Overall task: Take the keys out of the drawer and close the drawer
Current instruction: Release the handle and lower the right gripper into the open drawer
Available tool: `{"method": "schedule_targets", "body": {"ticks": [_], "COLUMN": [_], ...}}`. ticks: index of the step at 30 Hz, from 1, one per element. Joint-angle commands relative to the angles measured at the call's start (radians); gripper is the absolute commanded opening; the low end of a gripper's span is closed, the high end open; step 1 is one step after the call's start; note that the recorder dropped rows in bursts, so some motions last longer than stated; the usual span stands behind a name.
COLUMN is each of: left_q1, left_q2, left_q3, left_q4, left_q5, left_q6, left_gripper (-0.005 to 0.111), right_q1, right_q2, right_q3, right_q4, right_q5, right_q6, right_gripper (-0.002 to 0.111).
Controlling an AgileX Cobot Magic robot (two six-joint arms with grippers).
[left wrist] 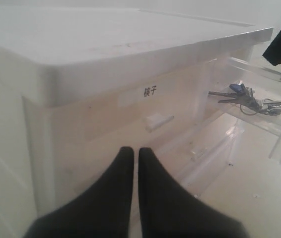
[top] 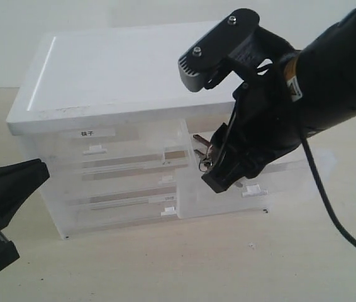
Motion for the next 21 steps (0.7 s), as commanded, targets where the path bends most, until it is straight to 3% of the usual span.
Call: {"method": "schedule_targets", "body": {"ticks": [1,6,9,18,20,21], "left_q1": [0.001,0.001,0.001,0.001,0.001,0.001], "left_q2": [0.004,0.004,0.004,0.004,0.004,0.004], "left_q3": [-0.005,-0.005,-0.005,-0.005,-0.005,-0.005], "left_q4": [0.008,0.008,0.008,0.008,0.008,0.008], "left_q5": [-0.007,-0.005,-0.005,-0.005,-0.005,-0.005], "left_q6": [-0.008,-0.008,-0.008,-0.008,-0.008,-0.008], "left_gripper": [0.005,0.005,0.005,0.005,0.005,0.005], "right_q1": [-0.003,-0.003,-0.014,-0.084,-0.082,-0.082], "right_q2": [0.055,0.102,0.121,0.197,0.202,0.202], "right_q3": [-0.009,-0.009,-0.009,-0.009,-0.009,-0.009], "right_q4": [0.021,0.028,0.032,0.047,0.049,0.047], "right_q5": [0.012,0.012,0.006,0.004,-0.001,-0.001], "right_q6": [-0.024,-0.039,-0.041,-0.034,-0.034,-0.034], "right_gripper": [0.051,0.052,0.06,0.059,0.055,0.043]}}
